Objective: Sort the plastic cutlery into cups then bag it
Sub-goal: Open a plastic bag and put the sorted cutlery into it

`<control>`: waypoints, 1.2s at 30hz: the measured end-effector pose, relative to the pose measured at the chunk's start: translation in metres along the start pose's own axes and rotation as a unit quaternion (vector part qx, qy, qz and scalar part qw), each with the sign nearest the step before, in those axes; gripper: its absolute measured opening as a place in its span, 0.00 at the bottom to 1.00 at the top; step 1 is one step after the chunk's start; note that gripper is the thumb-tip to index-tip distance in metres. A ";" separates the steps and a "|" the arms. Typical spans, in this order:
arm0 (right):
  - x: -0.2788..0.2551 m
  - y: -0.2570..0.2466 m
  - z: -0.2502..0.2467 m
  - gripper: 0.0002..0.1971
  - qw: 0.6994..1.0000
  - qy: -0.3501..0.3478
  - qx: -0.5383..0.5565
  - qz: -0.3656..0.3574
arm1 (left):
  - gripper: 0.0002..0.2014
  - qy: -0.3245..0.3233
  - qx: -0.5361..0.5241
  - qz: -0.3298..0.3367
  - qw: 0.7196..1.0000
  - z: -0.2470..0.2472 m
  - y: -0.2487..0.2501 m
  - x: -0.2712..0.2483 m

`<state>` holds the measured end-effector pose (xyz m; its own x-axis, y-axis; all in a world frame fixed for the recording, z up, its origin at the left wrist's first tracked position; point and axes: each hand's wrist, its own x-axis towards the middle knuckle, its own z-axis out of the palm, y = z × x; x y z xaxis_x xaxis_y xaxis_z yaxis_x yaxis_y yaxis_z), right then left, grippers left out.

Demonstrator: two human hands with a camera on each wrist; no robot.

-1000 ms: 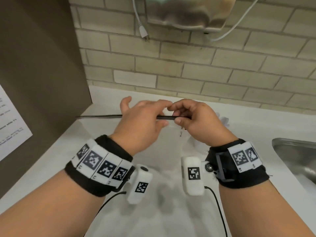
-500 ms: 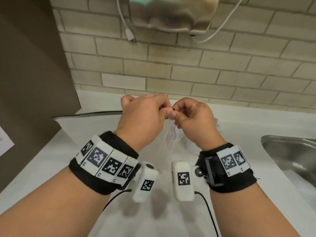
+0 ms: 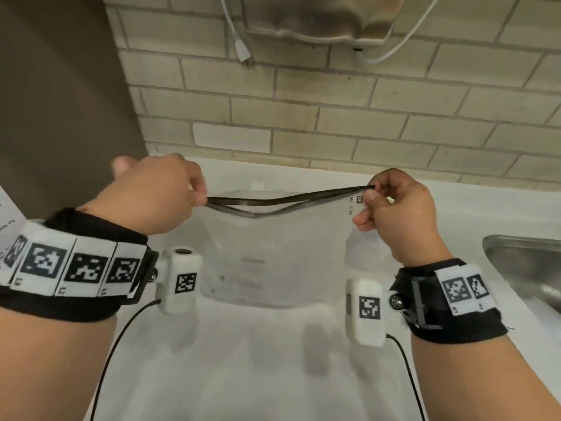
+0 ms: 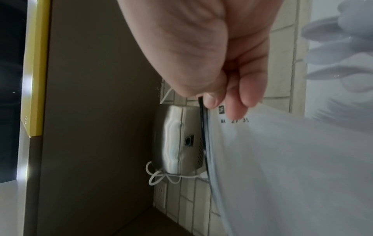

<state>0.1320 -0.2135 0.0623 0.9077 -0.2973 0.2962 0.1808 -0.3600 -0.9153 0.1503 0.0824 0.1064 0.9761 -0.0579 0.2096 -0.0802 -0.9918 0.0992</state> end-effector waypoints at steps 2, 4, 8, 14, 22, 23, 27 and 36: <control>0.000 -0.004 0.012 0.14 1.000 -0.015 0.010 -0.006 | 0.10 -0.033 -0.093 0.083 0.992 0.002 0.012 -0.007; 0.002 -0.011 0.022 0.13 0.999 -0.024 0.026 -0.009 | 0.14 -0.072 -0.130 0.134 0.980 0.007 0.024 -0.011; -0.003 -0.022 0.043 0.06 0.998 0.017 0.049 -0.020 | 0.06 -0.067 -0.120 0.134 0.981 0.025 0.040 -0.007; -0.024 -0.038 0.066 0.33 0.995 -0.067 -0.037 0.071 | 0.09 -0.045 -0.413 0.016 0.909 0.035 0.052 -0.014; -0.030 -0.037 0.075 0.11 0.973 -0.173 0.097 0.119 | 0.18 -0.150 -0.655 -0.059 0.738 0.029 0.055 -0.021; -0.028 -0.036 0.073 0.11 0.969 -0.164 0.132 0.132 | 0.17 -0.133 -0.643 -0.079 0.750 0.030 0.052 -0.019; -0.026 -0.040 0.065 0.12 0.921 -0.106 0.318 0.199 | 0.11 -0.142 -0.644 -0.154 0.736 0.030 0.045 -0.014; -0.025 -0.005 0.061 0.05 0.968 -0.181 -0.168 0.046 | 0.12 -0.240 -0.698 -0.195 0.646 0.029 0.041 -0.024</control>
<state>0.1316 -0.1500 0.0428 0.9984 -0.0337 0.0464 0.0147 -0.6316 -0.7752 0.1296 0.0400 0.0772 0.9009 -0.1945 -0.3881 0.4128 0.1073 0.9045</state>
